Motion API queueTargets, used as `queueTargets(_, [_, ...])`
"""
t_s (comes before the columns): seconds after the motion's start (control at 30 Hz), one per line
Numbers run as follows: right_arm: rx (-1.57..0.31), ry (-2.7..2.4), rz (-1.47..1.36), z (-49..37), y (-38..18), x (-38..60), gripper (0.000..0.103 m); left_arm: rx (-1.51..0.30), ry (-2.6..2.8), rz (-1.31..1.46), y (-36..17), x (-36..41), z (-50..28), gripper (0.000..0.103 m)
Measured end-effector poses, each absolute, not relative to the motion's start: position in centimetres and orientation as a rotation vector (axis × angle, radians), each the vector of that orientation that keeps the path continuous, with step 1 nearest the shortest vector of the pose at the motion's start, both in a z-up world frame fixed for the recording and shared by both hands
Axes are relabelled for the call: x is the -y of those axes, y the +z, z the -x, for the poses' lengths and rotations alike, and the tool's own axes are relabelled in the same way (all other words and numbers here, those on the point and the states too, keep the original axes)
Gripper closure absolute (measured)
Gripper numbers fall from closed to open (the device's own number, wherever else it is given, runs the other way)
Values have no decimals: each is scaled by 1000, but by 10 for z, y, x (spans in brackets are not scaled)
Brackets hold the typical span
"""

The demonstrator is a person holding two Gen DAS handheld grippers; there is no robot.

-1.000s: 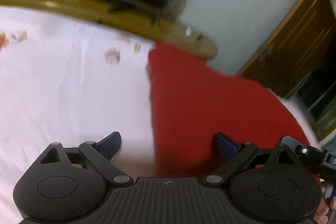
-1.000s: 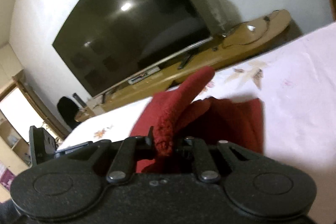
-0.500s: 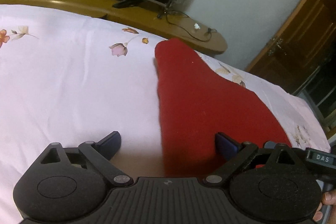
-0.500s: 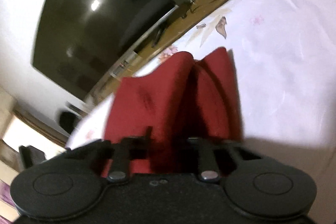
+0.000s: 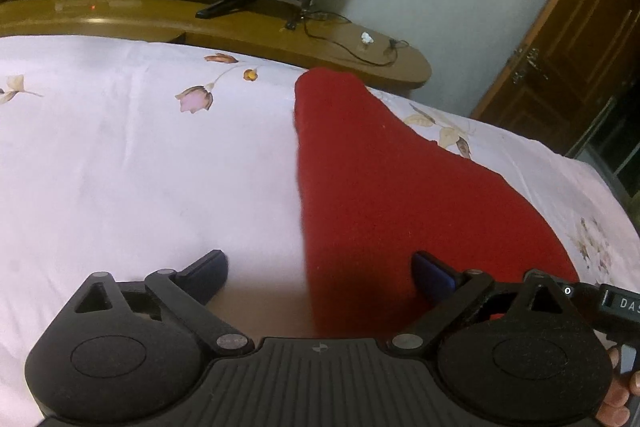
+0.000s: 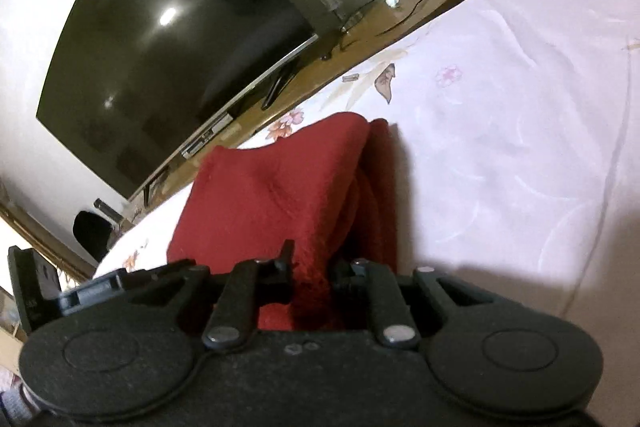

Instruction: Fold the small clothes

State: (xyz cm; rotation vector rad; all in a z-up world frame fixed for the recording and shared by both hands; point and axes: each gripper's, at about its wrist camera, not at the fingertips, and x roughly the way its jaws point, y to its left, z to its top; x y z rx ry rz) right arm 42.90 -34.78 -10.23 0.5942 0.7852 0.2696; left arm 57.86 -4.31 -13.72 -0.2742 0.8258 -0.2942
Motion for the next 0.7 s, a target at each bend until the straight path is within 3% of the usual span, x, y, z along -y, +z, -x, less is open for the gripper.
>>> queueTargets(0.23, [-789,260,-598,-436,-107,344,86,-833,-295,267,-135,43,-578,4])
queueTargets(0.3, [-798,264,-616,-445,-108,343,77,-835,-291,274,-125,41,-574,4])
queueTargets(0.4, [-811,306,-656,-437,-96,349,49,-802,-346,274,-113,33,-556,4])
queueTargets(0.5, [-833,348,-657,-421,-90,351,46,-840,-371,275,-120,29,-545,4])
queueTargets(0.57, [-863,350,-699,-415,-97,353,49,-868,-367,297,-130,27,-545,4])
queueTargets(0.63, [-895,330,-691,-415,-105,350,91,-860,-365,308,-133,28,-543,4])
queueTargets(0.7, [-888,313,-648,-414,-106,346,92,-863,-366,294,-129,29,-542,4])
